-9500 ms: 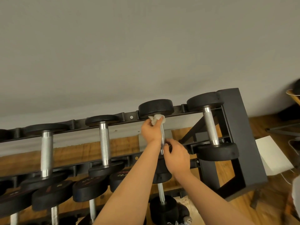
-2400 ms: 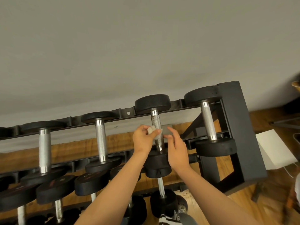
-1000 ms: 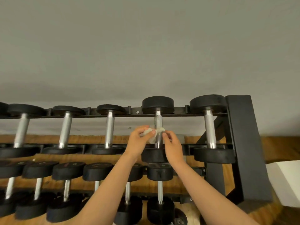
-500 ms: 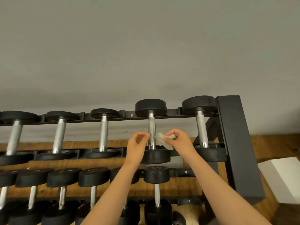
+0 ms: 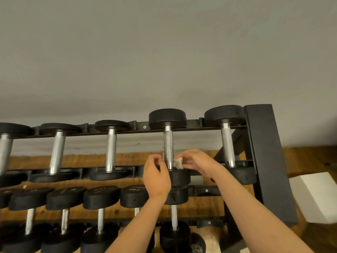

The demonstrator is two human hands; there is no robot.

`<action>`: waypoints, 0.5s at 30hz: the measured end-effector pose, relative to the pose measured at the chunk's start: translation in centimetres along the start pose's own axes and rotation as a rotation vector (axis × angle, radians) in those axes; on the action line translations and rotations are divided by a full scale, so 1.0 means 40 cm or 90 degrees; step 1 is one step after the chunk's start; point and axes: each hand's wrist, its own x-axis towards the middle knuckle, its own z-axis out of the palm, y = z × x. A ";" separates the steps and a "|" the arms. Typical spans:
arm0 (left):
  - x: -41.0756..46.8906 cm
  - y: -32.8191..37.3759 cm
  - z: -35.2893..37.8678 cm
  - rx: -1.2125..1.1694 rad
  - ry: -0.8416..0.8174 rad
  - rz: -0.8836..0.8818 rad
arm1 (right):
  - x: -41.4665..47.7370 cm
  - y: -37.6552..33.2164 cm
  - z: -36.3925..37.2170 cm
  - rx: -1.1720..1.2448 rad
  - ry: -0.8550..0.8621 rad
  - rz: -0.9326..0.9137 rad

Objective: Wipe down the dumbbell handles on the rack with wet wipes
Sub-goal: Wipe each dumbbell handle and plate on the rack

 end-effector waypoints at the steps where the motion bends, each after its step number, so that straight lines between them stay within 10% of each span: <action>1: -0.001 0.000 -0.001 0.000 0.001 0.003 | 0.000 0.001 -0.001 -0.037 -0.012 -0.007; 7: 0.001 -0.009 0.003 -0.003 0.003 0.017 | 0.014 -0.002 0.004 -0.334 -0.009 -0.059; 15: 0.003 -0.017 0.005 0.006 -0.005 0.003 | 0.033 0.007 0.037 -0.338 0.031 -0.011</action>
